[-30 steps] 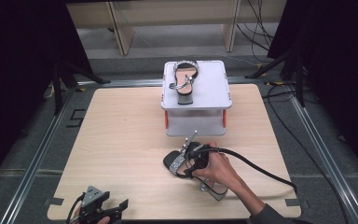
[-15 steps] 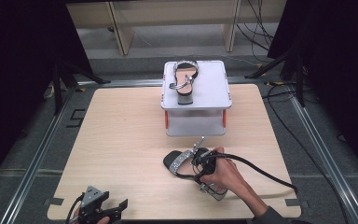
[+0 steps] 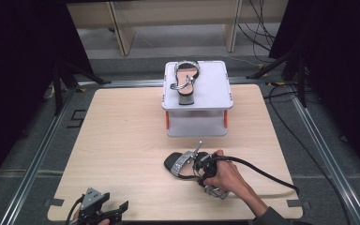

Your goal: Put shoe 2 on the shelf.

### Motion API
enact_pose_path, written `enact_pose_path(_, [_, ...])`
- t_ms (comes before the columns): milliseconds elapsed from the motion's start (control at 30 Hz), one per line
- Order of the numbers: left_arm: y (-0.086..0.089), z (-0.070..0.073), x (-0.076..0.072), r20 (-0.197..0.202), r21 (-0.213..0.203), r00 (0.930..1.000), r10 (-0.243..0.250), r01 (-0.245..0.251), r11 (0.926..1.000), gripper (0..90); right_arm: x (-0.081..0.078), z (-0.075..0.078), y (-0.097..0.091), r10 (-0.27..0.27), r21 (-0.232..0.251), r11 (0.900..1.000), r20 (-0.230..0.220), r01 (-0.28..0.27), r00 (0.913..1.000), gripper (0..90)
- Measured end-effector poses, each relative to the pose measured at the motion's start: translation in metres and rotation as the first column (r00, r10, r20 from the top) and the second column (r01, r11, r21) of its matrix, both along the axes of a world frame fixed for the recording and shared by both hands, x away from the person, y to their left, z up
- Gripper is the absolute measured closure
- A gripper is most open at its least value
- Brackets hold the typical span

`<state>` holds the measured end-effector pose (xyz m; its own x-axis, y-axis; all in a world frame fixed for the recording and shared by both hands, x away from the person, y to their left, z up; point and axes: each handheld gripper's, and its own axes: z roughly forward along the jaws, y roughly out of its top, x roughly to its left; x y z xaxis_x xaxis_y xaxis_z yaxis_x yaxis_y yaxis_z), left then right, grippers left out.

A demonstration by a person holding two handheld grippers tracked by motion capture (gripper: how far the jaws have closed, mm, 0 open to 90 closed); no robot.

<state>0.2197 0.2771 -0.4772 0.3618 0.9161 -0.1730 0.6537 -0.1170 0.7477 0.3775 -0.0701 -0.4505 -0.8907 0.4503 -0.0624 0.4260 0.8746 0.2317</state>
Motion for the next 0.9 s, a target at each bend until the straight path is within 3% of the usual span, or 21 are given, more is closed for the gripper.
enact_pose_path(67, [-0.001,0.0,0.0,0.001,-0.006,1.0,-0.004,0.004,1.0,18.9,0.005,0.001,-0.005,0.034,0.011,0.9994,-0.016,-0.033,0.9993,39.9])
enact_pose_path(100, [-0.002,-0.001,0.0,-0.001,-0.012,1.0,0.001,-0.001,0.9999,18.9,0.007,0.001,-0.007,0.023,0.022,0.9995,-0.039,-0.023,0.999,40.1])
enact_pose_path(167, [-0.002,-0.001,0.0,-0.004,-0.01,1.0,0.001,-0.001,0.9999,18.9,0.01,0.001,-0.011,0.02,0.051,0.9985,-0.044,-0.018,0.9988,40.2])
enact_pose_path(267, [-0.002,-0.001,0.0,-0.005,-0.009,1.0,0.002,-0.002,1.0,18.9,0.009,-0.001,-0.008,0.016,0.04,0.9991,-0.059,-0.013,0.9981,39.4])
enact_pose_path(600, [0.0,0.0,0.0,-0.005,0.004,1.0,-0.004,0.004,1.0,18.9,0.009,-0.001,-0.008,0.015,0.037,0.9992,-0.029,-0.014,0.9995,41.6])
enact_pose_path(700, [-0.001,-0.001,0.001,0.002,-0.012,1.0,0.007,-0.007,0.9999,19.0,0.011,0.003,-0.01,0.017,0.064,0.9979,-0.017,-0.015,0.9997,41.8])
enact_pose_path(833, [0.0,-0.001,0.001,-0.001,-0.003,1.0,0.003,-0.003,1.0,18.9,0.013,0.01,-0.01,0.009,0.088,0.9961,-0.011,-0.008,0.9999,41.9])
enact_pose_path(900, [0.0,-0.001,0.001,0.002,-0.009,1.0,0.005,-0.005,0.9999,18.9,0.015,0.015,-0.009,0.028,0.104,0.9942,-0.002,-0.028,0.9996,41.9])
